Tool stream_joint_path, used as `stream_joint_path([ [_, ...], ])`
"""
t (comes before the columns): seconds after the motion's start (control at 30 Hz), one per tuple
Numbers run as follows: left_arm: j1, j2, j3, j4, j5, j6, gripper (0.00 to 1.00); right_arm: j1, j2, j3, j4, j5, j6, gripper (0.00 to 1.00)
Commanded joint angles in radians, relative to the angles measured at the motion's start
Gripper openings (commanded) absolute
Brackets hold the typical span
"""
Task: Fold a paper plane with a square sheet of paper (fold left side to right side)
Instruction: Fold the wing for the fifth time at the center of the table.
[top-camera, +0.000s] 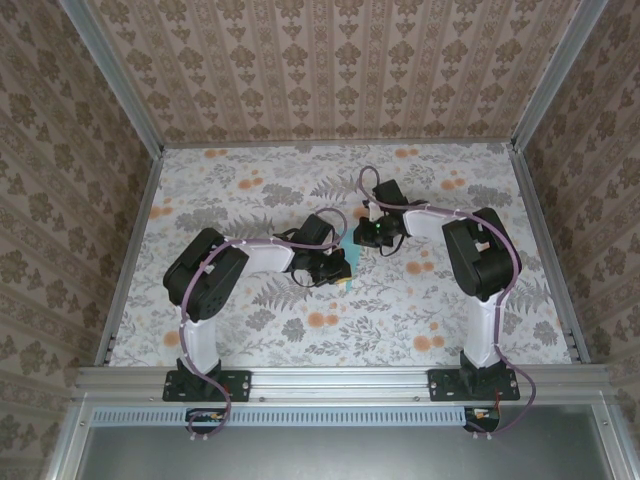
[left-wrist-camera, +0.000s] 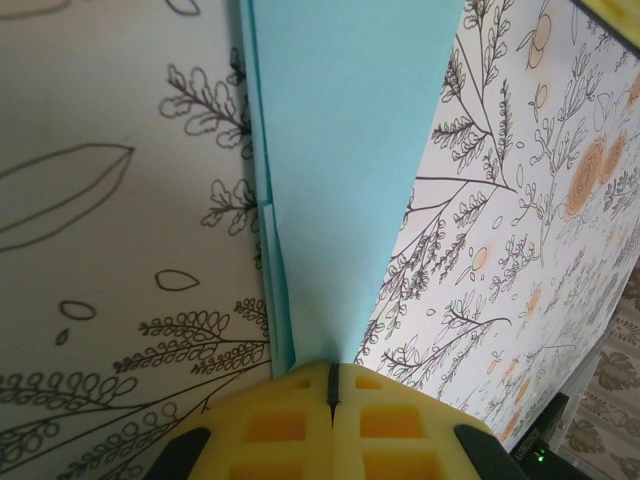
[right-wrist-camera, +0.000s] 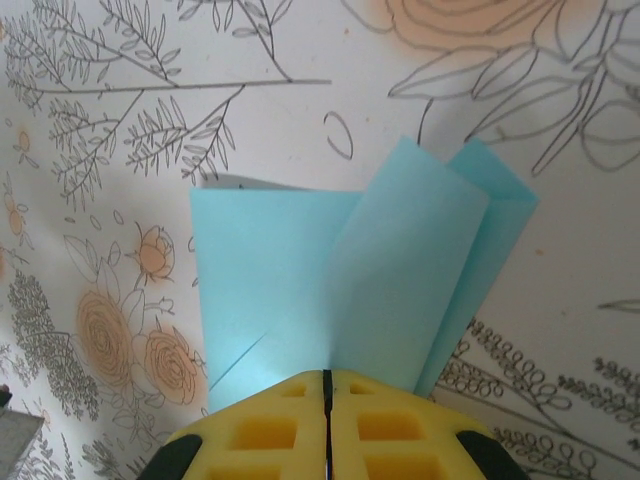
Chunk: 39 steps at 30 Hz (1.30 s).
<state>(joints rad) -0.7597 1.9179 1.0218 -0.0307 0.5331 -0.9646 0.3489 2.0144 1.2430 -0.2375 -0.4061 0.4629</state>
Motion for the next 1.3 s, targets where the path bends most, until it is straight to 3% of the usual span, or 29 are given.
stream_joint_path([
  [0.0, -0.004, 0.033, -0.021, -0.146, -0.055, 0.024, 0.05, -0.033, 0.036, 0.044, -0.010, 0.053, -0.032, 0.08],
  [0.97, -0.004, 0.026, -0.016, -0.152, -0.059, 0.024, 0.04, -0.148, 0.178, 0.244, -0.036, -0.023, -0.017, 0.09],
  [1.27, -0.006, 0.006, -0.015, -0.134, -0.071, 0.021, 0.05, -0.152, 0.052, 0.198, -0.016, -0.048, -0.005, 0.09],
])
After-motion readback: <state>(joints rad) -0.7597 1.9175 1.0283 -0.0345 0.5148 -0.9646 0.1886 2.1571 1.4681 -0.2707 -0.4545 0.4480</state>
